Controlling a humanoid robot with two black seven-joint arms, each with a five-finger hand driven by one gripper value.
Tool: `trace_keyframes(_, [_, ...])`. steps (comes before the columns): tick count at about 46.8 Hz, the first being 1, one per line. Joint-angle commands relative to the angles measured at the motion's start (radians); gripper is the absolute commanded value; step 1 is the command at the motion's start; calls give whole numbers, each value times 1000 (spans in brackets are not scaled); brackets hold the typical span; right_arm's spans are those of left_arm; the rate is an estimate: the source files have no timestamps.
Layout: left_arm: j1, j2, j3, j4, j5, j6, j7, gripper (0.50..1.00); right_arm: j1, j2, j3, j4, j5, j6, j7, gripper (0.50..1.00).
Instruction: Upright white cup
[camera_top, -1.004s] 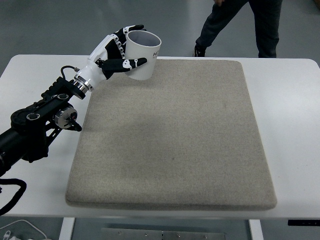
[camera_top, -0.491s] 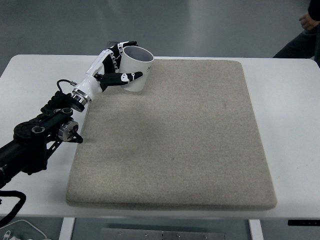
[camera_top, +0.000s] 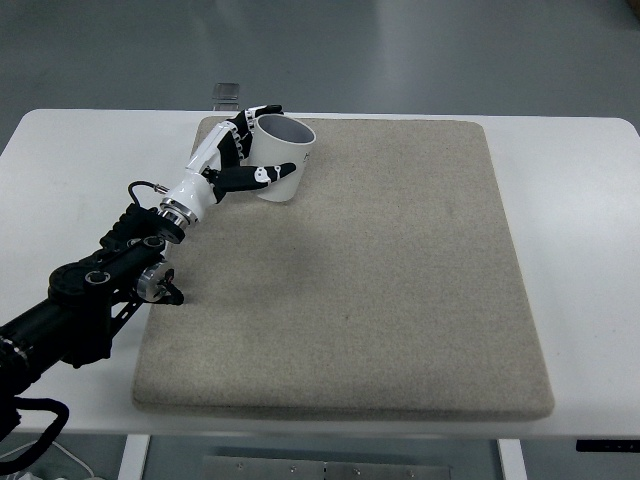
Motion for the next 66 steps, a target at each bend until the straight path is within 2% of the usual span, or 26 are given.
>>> trace_keyframes(1, [5, -4, 0, 0, 1, 6, 0, 500, 0, 0, 0, 0, 0, 0, -1, 930])
trace_keyframes(22, [27, -17, 0, 5, 2, 8, 0, 501, 0, 0, 0, 0, 0, 0, 0, 930])
trace_keyframes(27, [27, -17, 1, 5, 2, 8, 0, 559, 0, 0, 0, 0, 0, 0, 0, 930])
trace_keyframes(34, [27, -24, 0, 3, 1, 8, 0, 696, 0, 0, 0, 0, 0, 0, 0, 930])
trace_keyframes(41, [27, -25, 0, 3, -1, 8, 0, 743, 0, 0, -1, 0, 0, 0, 0, 930])
trace_keyframes(43, [27, -25, -2, 2, -1, 8, 0, 874, 0, 0, 0, 0, 0, 0, -1, 930])
trace_keyframes(44, [27, -25, -2, 2, -1, 8, 0, 900, 0, 0, 0, 0, 0, 0, 0, 930])
trace_keyframes(53, [25, -25, -3, -3, -9, 8, 0, 992, 0, 0, 0, 0, 0, 0, 0, 930])
trace_keyframes(66, [24, -25, -14, -17, -12, 8, 0, 994, 0, 0, 0, 0, 0, 0, 0, 930])
